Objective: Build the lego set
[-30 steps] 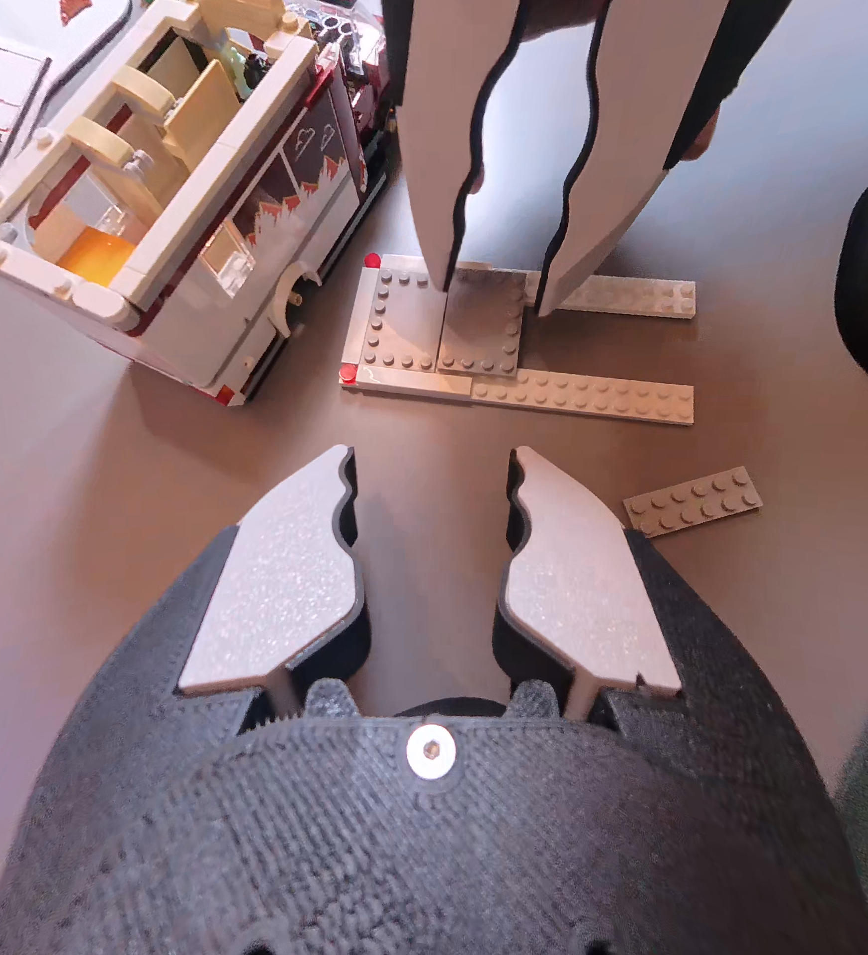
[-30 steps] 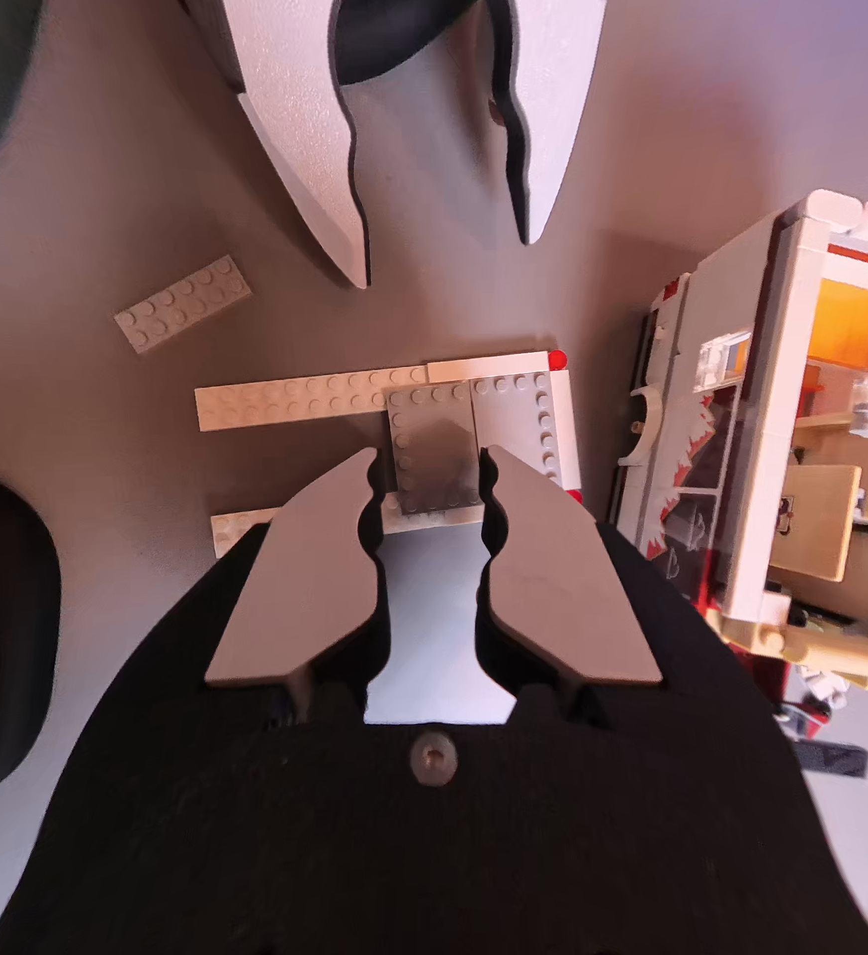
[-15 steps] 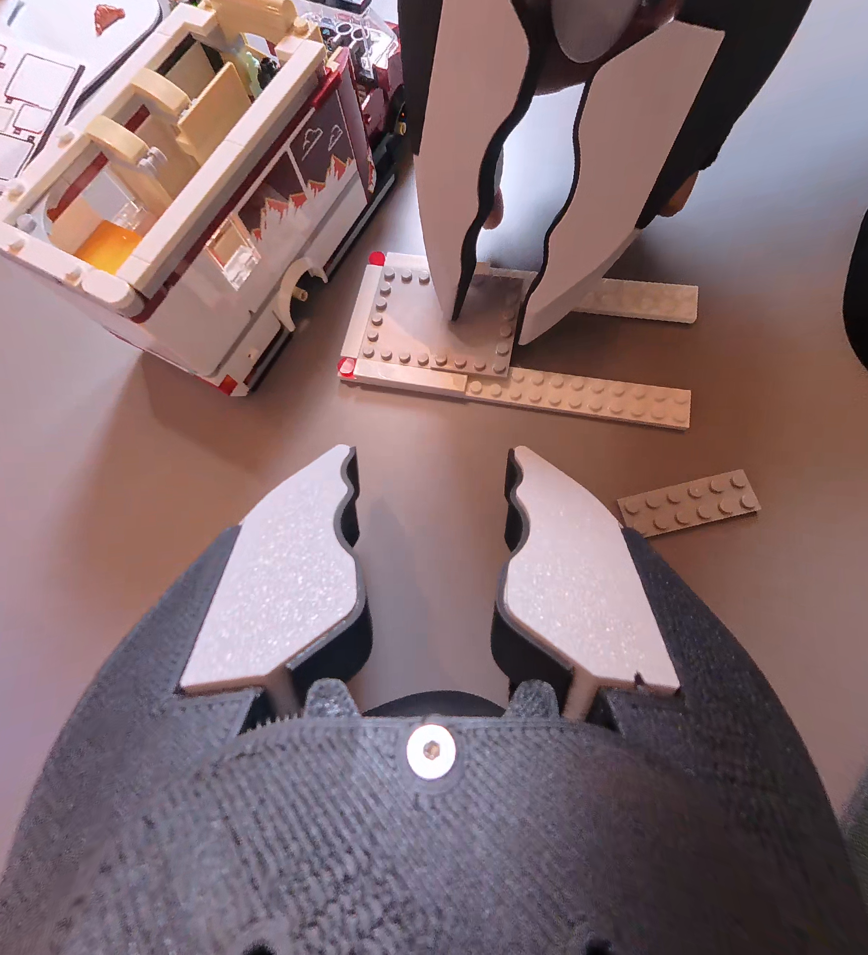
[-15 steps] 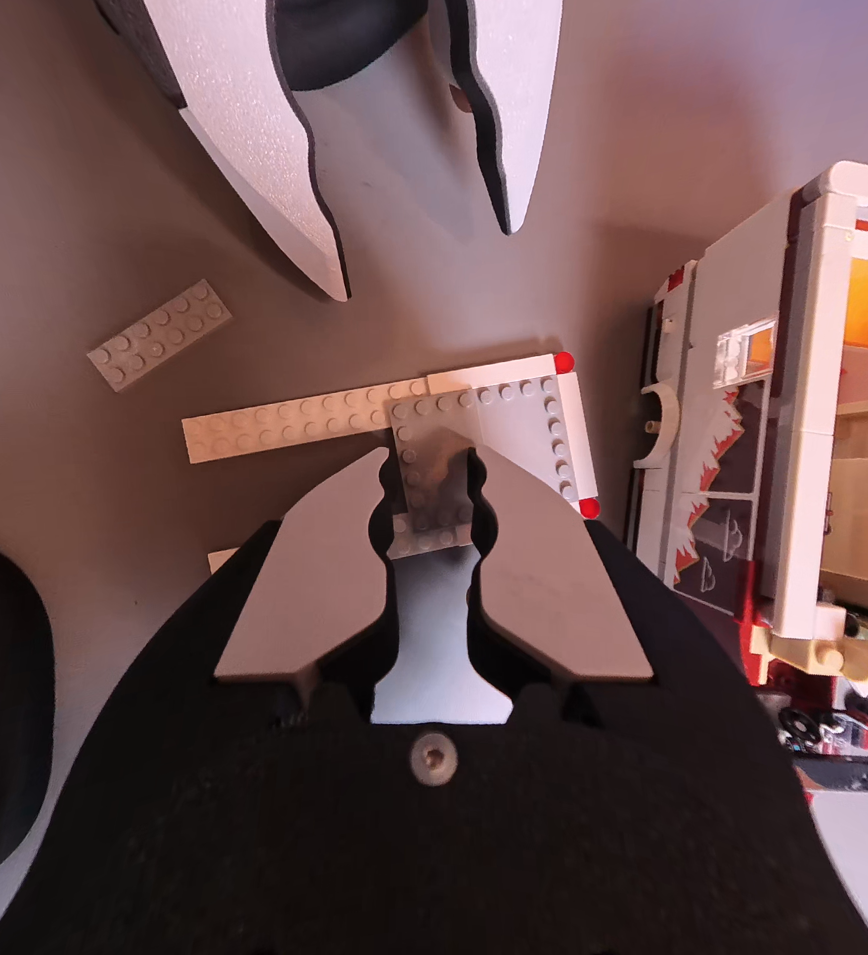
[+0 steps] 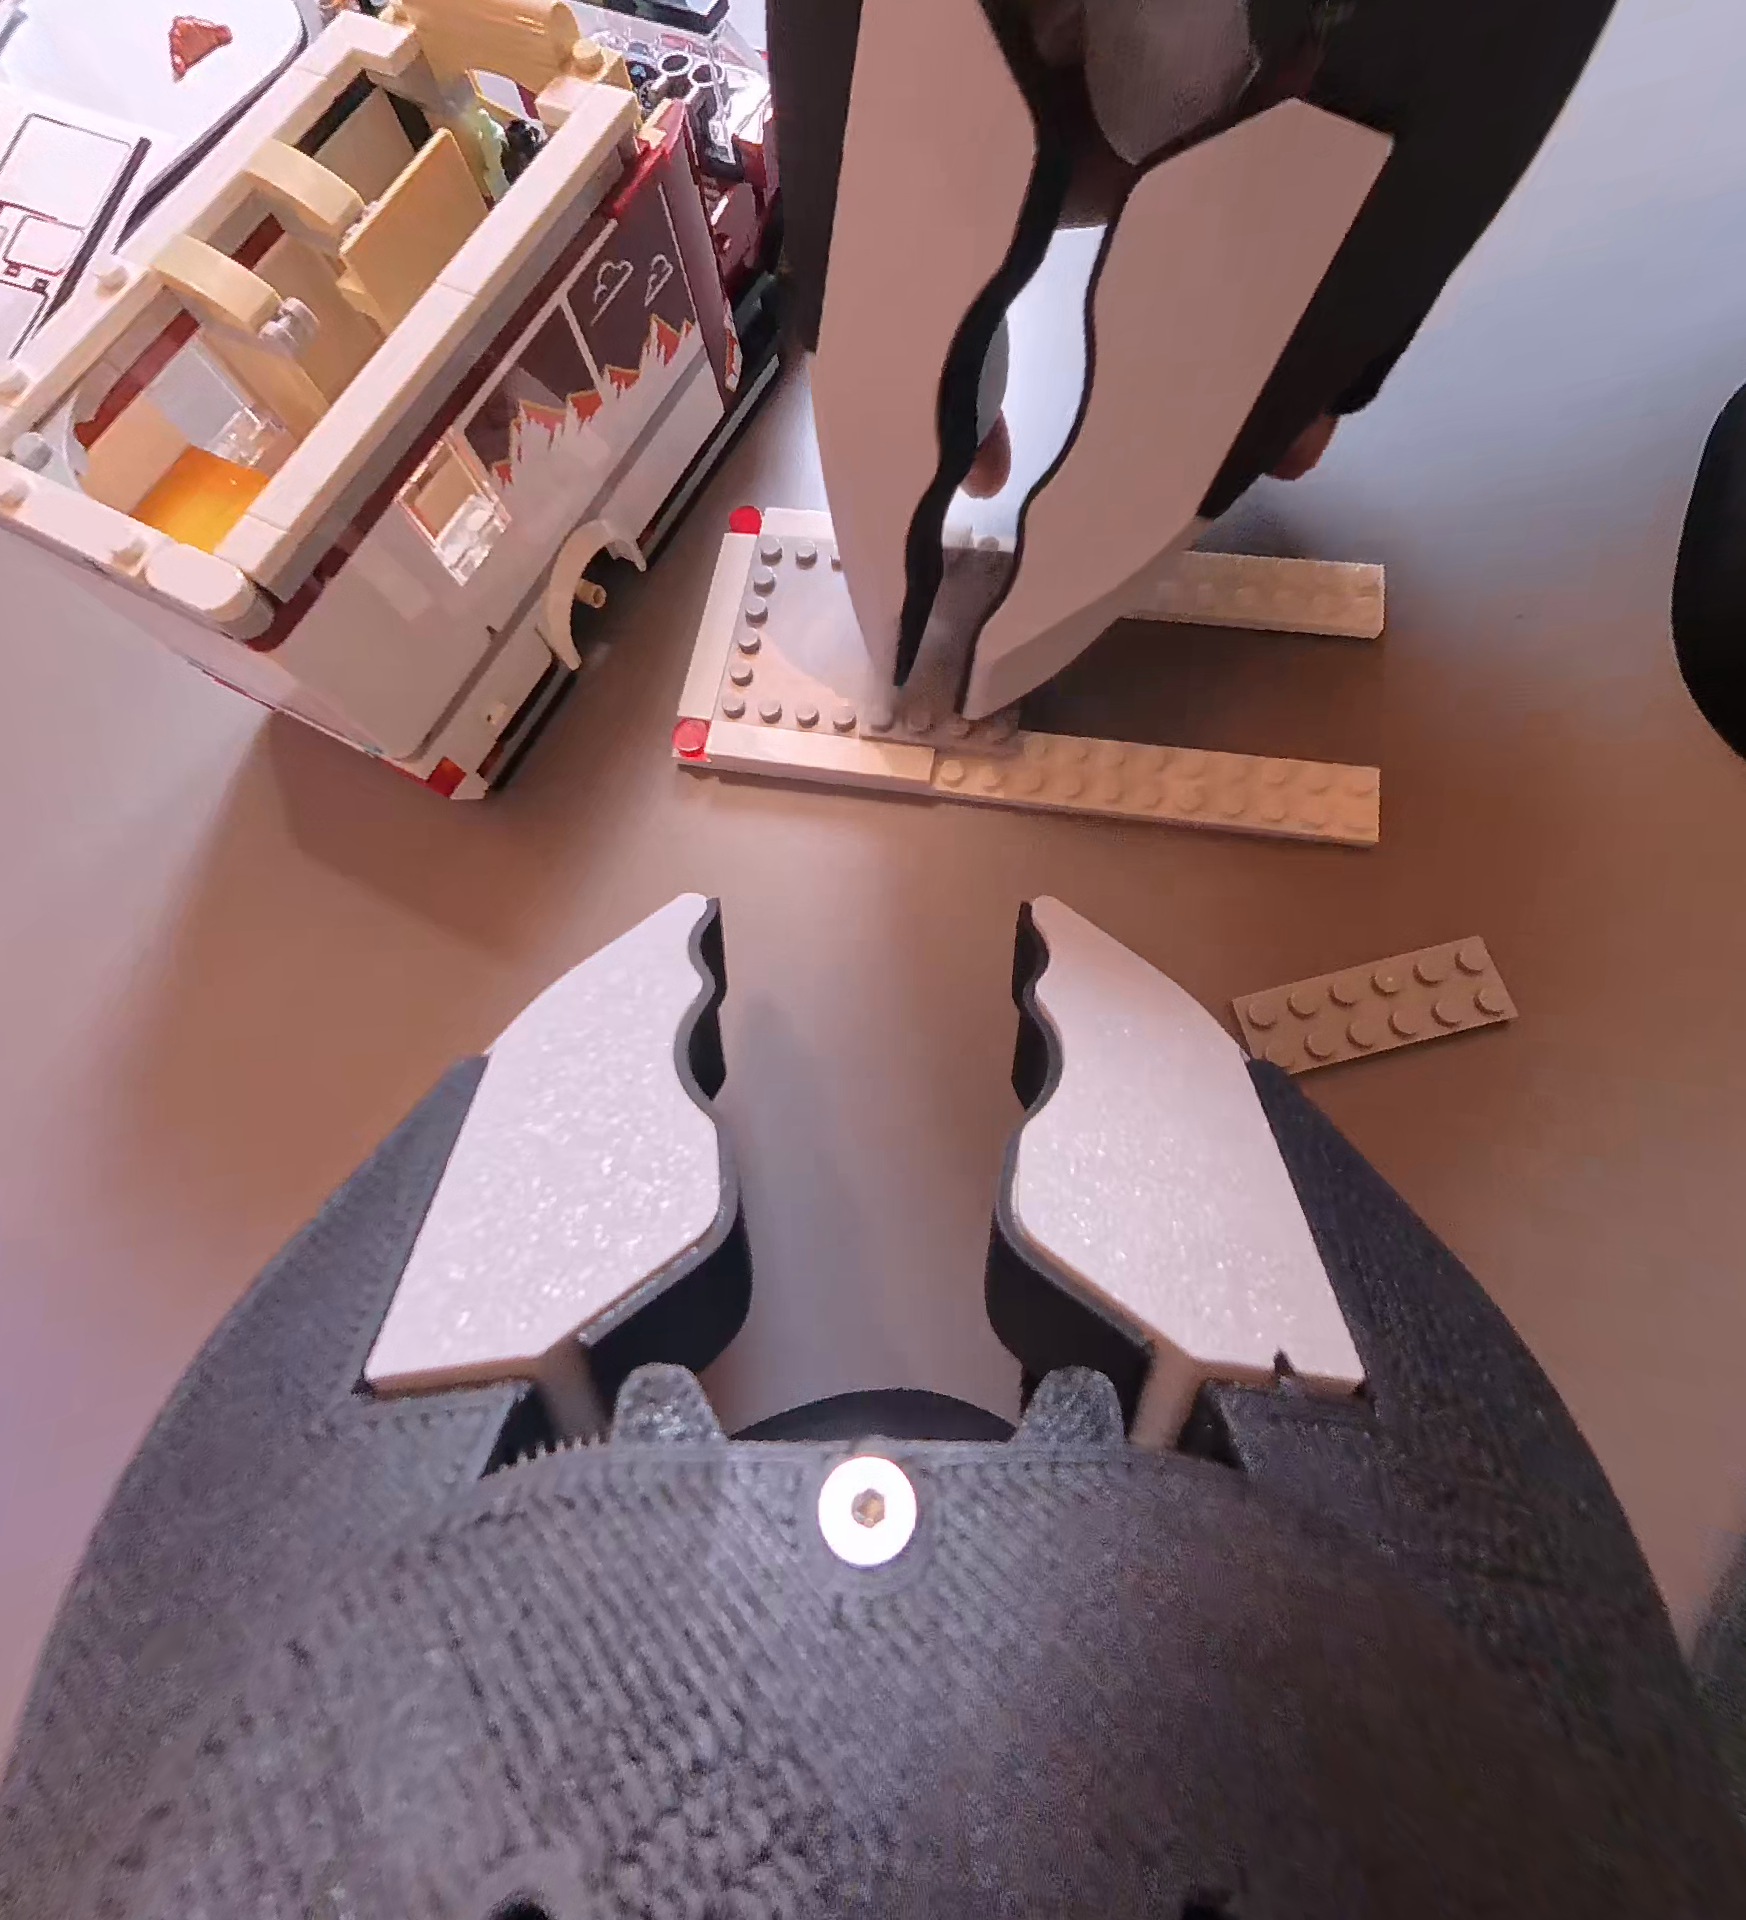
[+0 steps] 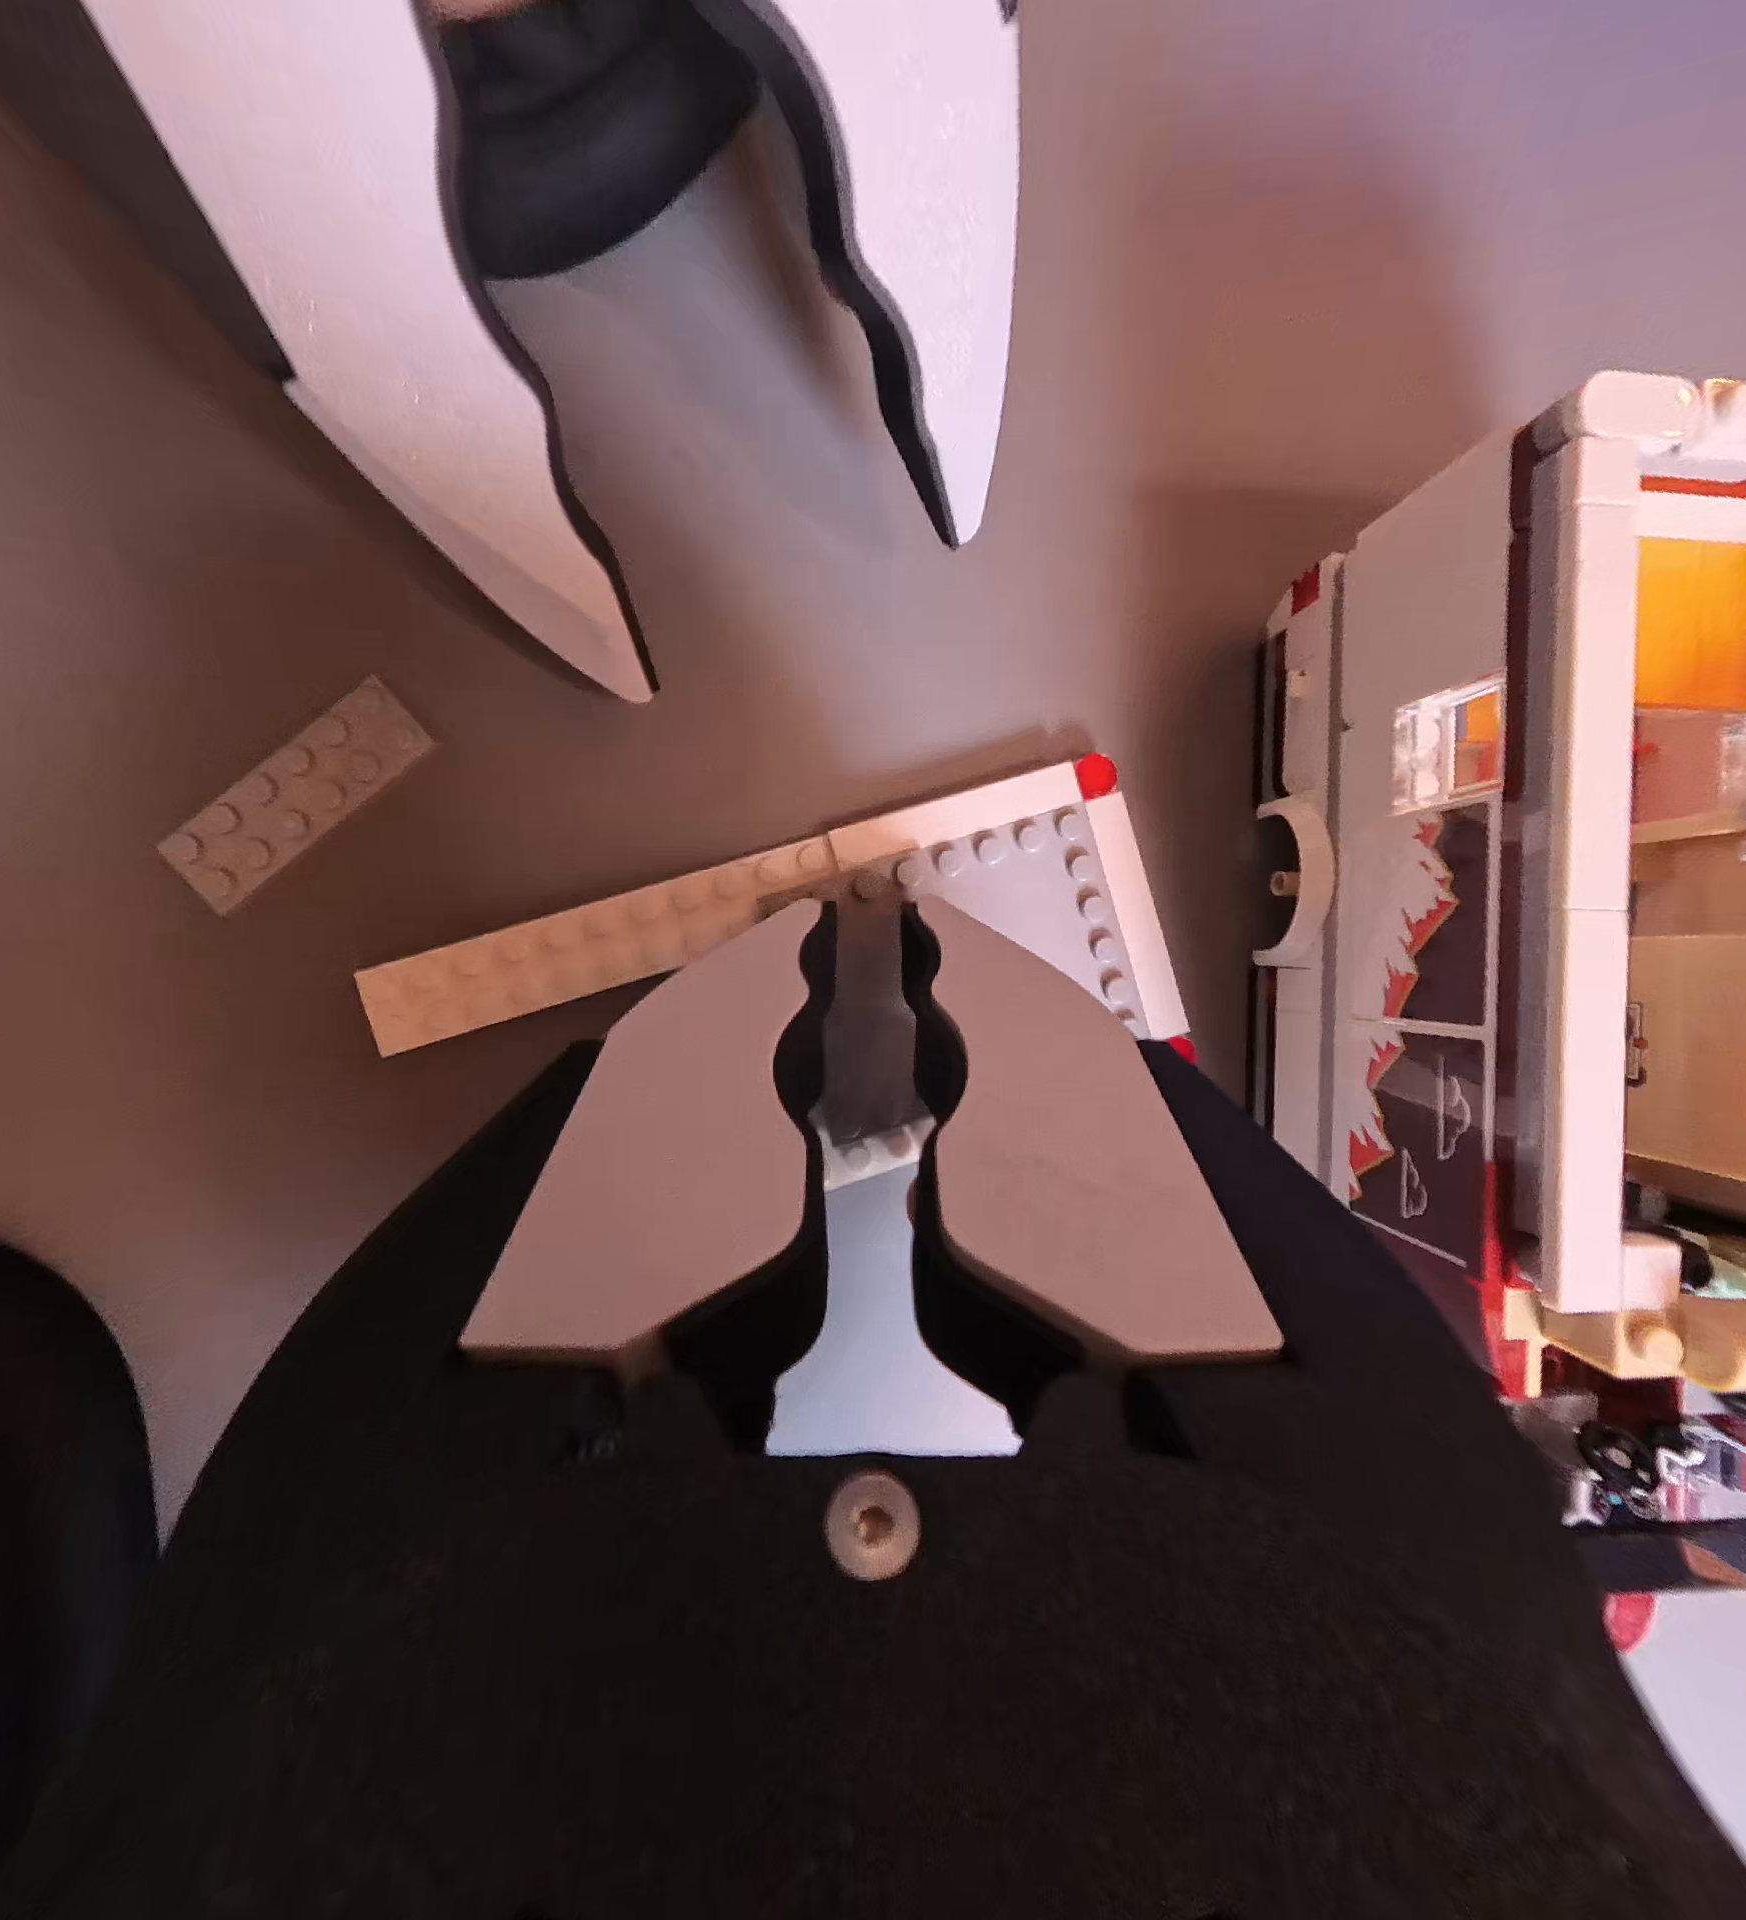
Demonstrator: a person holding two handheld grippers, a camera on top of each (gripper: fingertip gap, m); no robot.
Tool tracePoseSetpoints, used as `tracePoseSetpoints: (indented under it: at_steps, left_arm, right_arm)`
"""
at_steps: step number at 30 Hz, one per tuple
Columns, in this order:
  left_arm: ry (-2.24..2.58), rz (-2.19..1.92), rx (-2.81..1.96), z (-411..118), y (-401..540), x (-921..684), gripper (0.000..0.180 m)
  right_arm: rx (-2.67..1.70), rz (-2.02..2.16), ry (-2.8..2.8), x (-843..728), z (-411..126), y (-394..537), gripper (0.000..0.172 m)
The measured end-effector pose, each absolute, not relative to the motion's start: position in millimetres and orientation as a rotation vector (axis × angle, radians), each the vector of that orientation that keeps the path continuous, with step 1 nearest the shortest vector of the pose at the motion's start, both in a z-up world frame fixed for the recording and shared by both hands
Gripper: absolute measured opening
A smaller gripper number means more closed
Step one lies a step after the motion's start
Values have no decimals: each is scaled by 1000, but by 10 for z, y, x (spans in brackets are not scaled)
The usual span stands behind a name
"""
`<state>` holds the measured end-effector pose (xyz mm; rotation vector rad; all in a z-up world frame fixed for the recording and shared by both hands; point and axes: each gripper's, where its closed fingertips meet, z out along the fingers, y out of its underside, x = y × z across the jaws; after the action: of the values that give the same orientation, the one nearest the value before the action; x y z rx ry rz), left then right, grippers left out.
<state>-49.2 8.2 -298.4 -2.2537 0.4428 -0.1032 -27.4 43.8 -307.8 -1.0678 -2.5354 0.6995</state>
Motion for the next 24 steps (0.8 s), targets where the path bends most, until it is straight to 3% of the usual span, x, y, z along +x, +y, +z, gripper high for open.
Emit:
tracePoseSetpoints:
  at_steps: [24]
  left_arm:
    - [460, -107, -2245, -2989, 72, -476, 53]
  right_arm:
    - [-1248, 619, -2691, -256, -3111, 426, 6]
